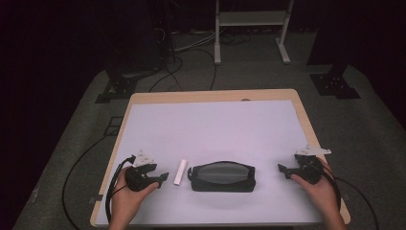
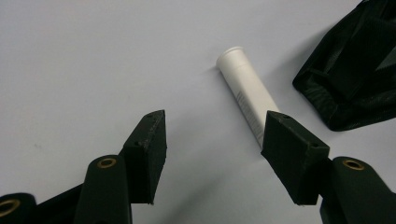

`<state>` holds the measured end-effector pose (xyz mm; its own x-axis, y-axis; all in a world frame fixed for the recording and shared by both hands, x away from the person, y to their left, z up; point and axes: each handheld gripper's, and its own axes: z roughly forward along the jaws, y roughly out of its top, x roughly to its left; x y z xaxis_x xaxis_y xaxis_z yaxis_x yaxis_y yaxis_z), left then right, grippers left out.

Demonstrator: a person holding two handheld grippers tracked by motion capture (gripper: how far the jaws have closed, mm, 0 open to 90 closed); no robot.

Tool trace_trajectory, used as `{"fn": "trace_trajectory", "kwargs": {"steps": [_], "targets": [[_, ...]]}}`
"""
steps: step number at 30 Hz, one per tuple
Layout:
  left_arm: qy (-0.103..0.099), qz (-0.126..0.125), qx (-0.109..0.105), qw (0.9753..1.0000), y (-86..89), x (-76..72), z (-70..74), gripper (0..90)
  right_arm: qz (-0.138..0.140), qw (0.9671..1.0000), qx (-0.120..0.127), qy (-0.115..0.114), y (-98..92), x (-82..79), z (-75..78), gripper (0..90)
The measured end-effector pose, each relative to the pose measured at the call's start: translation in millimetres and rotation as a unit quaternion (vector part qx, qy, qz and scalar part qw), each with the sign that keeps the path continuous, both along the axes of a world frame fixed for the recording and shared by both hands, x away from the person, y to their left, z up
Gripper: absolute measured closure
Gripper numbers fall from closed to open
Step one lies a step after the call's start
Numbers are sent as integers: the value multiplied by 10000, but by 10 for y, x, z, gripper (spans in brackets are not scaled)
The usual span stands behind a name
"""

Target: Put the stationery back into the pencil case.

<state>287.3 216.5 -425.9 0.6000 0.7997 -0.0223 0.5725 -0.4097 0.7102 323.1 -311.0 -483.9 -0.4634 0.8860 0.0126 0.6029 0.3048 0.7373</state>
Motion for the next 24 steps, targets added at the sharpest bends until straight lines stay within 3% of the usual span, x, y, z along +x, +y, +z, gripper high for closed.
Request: {"fn": "trace_trajectory", "kwargs": {"steps": [24], "targets": [[118,-272,105,9995,-357,206,-57,398,1,10000,0,3,0,1,0,165]]}}
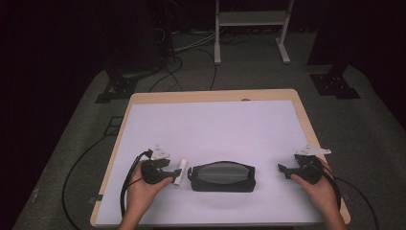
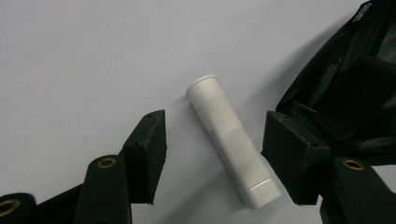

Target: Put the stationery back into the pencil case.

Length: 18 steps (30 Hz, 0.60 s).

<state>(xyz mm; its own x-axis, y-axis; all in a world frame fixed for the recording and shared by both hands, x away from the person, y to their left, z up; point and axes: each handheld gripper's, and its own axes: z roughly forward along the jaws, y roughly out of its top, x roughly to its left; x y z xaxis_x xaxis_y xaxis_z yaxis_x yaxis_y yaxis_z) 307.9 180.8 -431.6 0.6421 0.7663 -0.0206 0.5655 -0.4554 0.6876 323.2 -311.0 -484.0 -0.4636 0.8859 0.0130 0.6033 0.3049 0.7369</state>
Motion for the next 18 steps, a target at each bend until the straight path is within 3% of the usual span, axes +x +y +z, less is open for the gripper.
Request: {"fn": "trace_trajectory", "kwargs": {"steps": [18], "targets": [[239,-167,372,9989,-190,28,-185,439,0,10000,7,8,-2,3,0,165]]}}
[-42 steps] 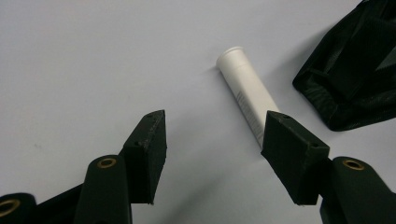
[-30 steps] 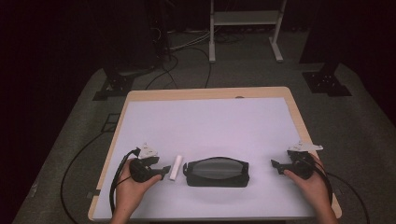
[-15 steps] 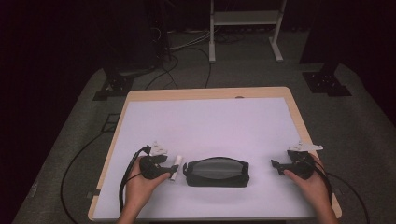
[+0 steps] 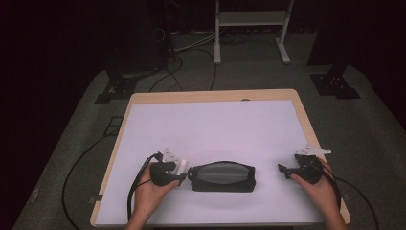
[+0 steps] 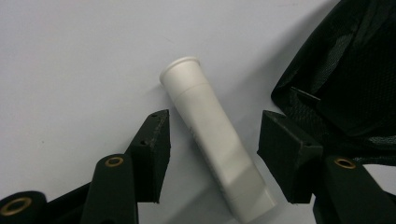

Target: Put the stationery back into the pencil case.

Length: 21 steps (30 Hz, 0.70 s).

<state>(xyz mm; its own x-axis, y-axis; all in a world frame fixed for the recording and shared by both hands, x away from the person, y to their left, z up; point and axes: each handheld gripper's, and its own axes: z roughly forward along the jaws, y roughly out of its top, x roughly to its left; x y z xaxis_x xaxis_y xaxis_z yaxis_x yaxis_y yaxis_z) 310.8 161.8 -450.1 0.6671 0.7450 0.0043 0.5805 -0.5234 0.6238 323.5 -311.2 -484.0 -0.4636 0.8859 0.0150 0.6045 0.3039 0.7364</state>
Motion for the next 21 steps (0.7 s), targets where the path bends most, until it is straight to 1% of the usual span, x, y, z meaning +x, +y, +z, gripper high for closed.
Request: {"fn": "trace_trajectory", "kwargs": {"steps": [5,10,13,18,21], "targets": [[44,3,99,9999,-16,4,-40,477,-1,10000,0,0,0,0,0,165],[90,-7,156,9998,-17,13,-39,519,-1,10000,1,1,0,0,0,165],[107,26,238,9997,4,25,-37,535,0,10000,0,0,0,0,0,165],[138,69,240,9996,39,39,-33,549,-1,10000,0,1,0,0,0,165],[178,111,238,9995,58,78,-26,552,-2,10000,2,2,0,0,0,165]]}}
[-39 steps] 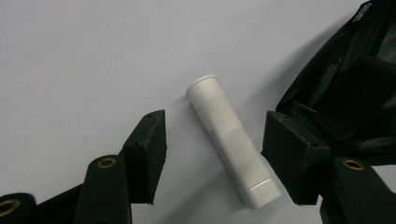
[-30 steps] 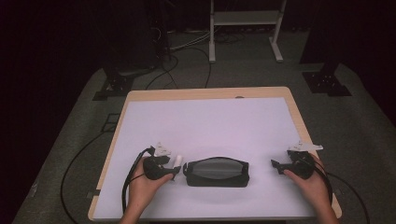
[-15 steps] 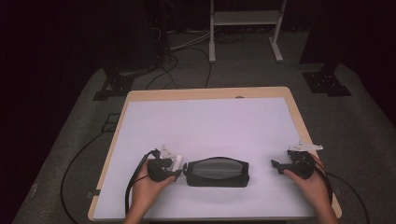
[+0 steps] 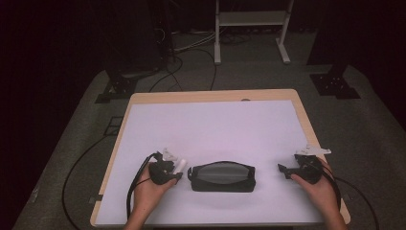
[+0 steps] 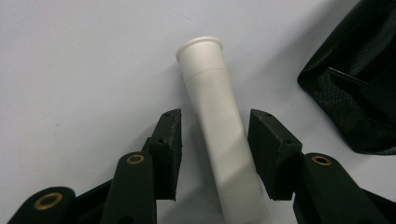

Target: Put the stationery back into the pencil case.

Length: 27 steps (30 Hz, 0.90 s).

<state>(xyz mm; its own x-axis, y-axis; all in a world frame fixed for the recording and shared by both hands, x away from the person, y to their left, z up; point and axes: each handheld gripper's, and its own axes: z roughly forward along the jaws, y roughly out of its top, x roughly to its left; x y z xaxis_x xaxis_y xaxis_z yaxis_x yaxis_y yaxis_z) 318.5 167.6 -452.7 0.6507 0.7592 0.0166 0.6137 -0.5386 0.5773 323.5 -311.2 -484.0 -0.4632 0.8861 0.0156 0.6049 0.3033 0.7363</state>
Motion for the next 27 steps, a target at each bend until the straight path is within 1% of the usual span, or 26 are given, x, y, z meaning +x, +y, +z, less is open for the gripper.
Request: {"fn": "trace_trajectory", "kwargs": {"steps": [5,7,13,15,21,22,27], "targets": [[88,-17,32,10000,-26,35,-1,598,1,10000,-2,-1,0,0,0,165],[113,22,41,9999,-36,42,-3,609,2,10000,-2,-2,0,0,0,165],[204,-9,142,9997,-18,39,17,650,2,10000,-2,-2,0,0,0,165],[215,9,124,9997,-19,36,16,654,1,10000,-2,-1,0,0,0,165],[215,-36,212,9995,-12,41,22,696,1,10000,-1,0,0,0,0,165],[229,-10,163,9996,-11,40,18,701,1,10000,-1,0,0,0,0,165],[222,-61,176,9996,-2,42,19,702,1,10000,0,1,0,0,0,165]]}}
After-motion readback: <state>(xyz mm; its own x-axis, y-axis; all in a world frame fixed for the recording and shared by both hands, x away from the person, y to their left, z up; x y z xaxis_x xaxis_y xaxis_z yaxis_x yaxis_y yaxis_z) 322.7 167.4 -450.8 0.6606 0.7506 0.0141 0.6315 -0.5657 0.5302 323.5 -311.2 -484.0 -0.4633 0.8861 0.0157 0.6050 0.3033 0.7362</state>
